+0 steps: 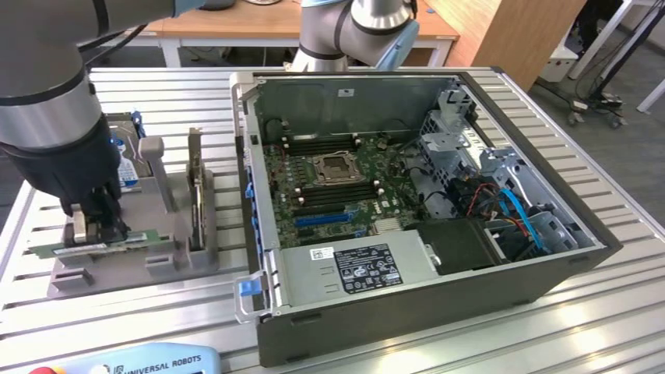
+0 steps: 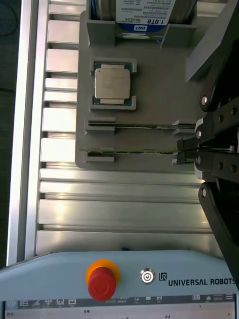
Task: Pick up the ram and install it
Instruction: 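Pick up the ram and move it above insertion slot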
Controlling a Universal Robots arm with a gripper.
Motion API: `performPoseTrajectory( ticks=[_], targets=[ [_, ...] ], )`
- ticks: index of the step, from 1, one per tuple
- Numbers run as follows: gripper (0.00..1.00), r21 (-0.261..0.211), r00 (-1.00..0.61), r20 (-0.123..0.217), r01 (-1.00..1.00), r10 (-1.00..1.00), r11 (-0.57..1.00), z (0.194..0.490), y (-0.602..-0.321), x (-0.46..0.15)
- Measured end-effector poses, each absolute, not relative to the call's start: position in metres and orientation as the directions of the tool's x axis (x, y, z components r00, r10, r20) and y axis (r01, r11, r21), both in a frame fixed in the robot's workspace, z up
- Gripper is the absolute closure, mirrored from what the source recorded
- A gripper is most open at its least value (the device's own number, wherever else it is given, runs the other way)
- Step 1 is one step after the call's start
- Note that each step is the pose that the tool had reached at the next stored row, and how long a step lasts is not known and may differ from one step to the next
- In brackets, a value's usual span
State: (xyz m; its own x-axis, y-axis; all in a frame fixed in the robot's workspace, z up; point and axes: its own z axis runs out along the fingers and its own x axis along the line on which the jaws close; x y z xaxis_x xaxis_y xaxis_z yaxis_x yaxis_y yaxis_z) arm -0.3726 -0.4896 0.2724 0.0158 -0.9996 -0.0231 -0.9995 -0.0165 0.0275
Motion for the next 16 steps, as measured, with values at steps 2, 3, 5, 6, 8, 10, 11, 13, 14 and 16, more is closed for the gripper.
performPoseTrajectory(
  ticks=[2,3,5,6,8,10,11,13,14,16],
  targets=[
    [0.89,0.027,0.016,-0.023,-0.999,-1.0,-0.016,0.278,-0.49,-0.372],
    [0.89,0.027,0.016,-0.023,-0.999,-1.0,-0.016,0.28,-0.49,-0.372],
    [0.89,0.027,0.016,-0.023,-0.999,-1.0,-0.016,0.286,-0.49,-0.372],
    [0.89,0.027,0.016,-0.023,-0.999,-1.0,-0.016,0.289,-0.49,-0.372],
    [0.89,0.027,0.016,-0.023,-0.999,-1.0,-0.016,0.294,-0.49,-0.372],
    [0.89,0.027,0.016,-0.023,-0.999,-1.0,-0.016,0.3,-0.49,-0.372],
    [0.89,0.027,0.016,-0.023,-0.999,-1.0,-0.016,0.303,-0.49,-0.372],
    [0.89,0.027,0.016,-0.023,-0.999,-1.0,-0.016,0.309,-0.49,-0.372],
    [0.89,0.027,0.016,-0.023,-0.999,-1.0,-0.016,0.312,-0.49,-0.372],
    [0.89,0.028,0.016,-0.023,-0.999,-1.0,-0.017,0.318,-0.49,-0.372]
  ],
)
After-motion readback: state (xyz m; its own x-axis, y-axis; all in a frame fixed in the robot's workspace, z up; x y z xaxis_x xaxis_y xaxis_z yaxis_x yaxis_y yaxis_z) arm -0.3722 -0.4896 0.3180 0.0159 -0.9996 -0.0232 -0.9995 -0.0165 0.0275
